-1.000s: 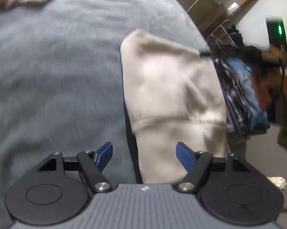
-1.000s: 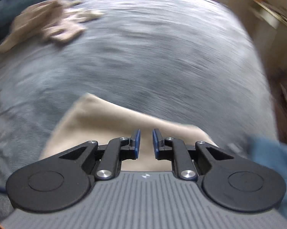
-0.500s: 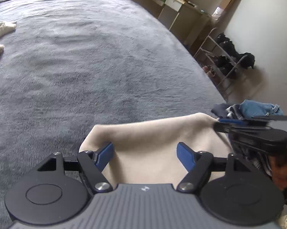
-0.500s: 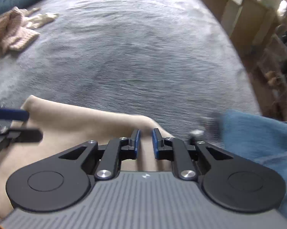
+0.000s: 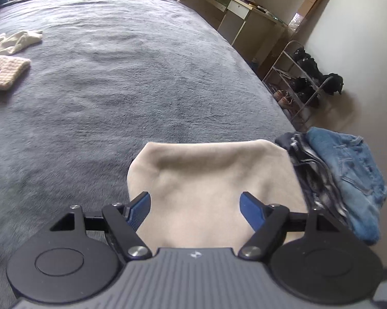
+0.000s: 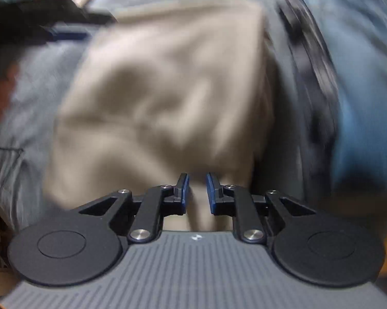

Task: Fold clothes

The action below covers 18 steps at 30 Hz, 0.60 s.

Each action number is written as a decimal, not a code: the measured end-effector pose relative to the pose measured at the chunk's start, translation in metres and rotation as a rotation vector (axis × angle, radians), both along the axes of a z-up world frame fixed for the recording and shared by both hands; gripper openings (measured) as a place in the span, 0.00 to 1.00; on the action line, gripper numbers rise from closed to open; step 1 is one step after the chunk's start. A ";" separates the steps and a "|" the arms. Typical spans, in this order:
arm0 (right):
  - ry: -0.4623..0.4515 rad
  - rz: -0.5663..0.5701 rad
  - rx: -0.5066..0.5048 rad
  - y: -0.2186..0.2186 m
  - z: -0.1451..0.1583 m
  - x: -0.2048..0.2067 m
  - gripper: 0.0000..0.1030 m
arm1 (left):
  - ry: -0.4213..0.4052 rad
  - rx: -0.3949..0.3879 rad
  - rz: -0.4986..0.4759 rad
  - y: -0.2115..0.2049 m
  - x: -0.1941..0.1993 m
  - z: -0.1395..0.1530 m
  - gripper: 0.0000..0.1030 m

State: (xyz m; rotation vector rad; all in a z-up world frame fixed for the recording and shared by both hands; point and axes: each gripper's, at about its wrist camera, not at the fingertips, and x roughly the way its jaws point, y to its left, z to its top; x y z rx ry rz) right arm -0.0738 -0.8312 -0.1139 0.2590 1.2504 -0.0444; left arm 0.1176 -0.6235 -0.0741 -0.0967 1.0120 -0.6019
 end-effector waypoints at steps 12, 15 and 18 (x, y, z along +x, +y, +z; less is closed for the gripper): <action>-0.108 -0.219 -0.117 0.034 0.077 -0.021 0.47 | -0.082 0.147 -0.004 -0.002 -0.074 0.082 1.00; -0.152 -0.228 -0.155 0.043 0.090 -0.022 0.53 | -0.124 0.186 0.028 0.001 -0.089 0.096 1.00; -0.187 -0.236 -0.196 0.049 0.098 -0.029 0.57 | -0.211 0.237 0.067 0.007 -0.106 0.105 1.00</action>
